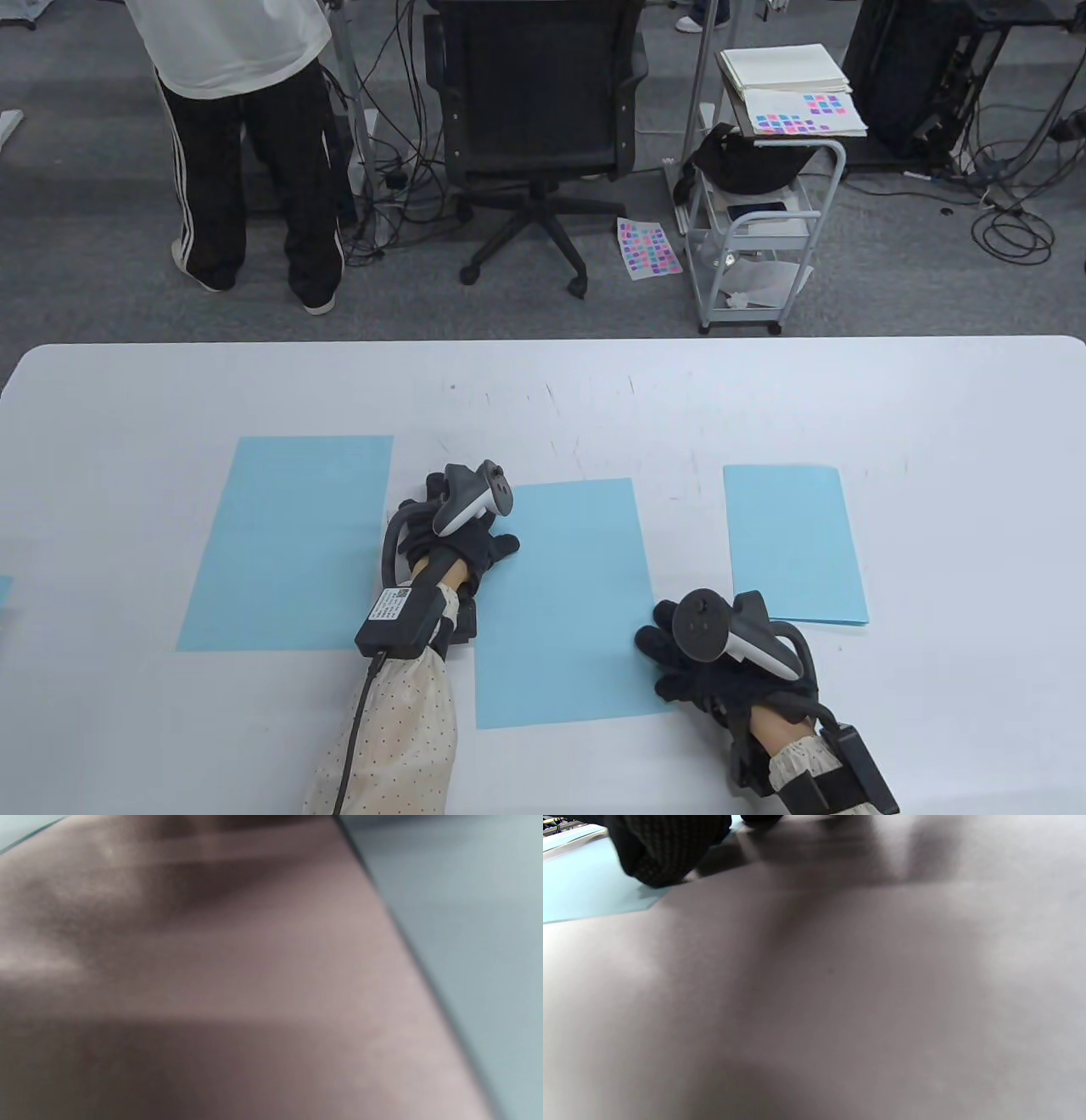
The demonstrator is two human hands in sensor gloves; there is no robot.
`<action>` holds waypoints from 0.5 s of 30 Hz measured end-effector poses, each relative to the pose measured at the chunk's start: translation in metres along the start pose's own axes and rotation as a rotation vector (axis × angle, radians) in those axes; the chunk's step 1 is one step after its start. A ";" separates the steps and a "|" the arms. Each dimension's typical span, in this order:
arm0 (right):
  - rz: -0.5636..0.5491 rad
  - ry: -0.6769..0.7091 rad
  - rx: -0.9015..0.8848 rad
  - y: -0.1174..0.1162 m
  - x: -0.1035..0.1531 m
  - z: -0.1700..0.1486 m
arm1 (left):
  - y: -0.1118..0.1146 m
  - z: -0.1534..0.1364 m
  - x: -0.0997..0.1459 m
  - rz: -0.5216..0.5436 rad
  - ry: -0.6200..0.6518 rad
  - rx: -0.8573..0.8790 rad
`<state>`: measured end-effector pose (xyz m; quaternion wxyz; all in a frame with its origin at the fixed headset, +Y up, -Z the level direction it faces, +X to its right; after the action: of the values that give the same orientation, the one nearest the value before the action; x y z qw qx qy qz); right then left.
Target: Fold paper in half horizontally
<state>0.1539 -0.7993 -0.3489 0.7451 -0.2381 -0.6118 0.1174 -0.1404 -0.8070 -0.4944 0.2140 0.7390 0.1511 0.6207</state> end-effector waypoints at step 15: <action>-0.001 0.008 -0.005 0.000 0.000 0.000 | -0.002 0.002 0.009 0.025 0.034 0.071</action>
<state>0.1536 -0.7997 -0.3492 0.7471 -0.2402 -0.6091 0.1146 -0.1362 -0.8013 -0.4878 0.1772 0.7374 0.1673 0.6300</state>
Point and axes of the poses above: the tracker on the back of each hand, its own z axis roughly to the thumb side, its own x axis roughly from the fingertips to the wrist, y = z × x, the point moved 4 cm from there along -x, roughly from the wrist to the fingertips, and after that the axes turned 4 degrees about z, right-handed, at the moved point
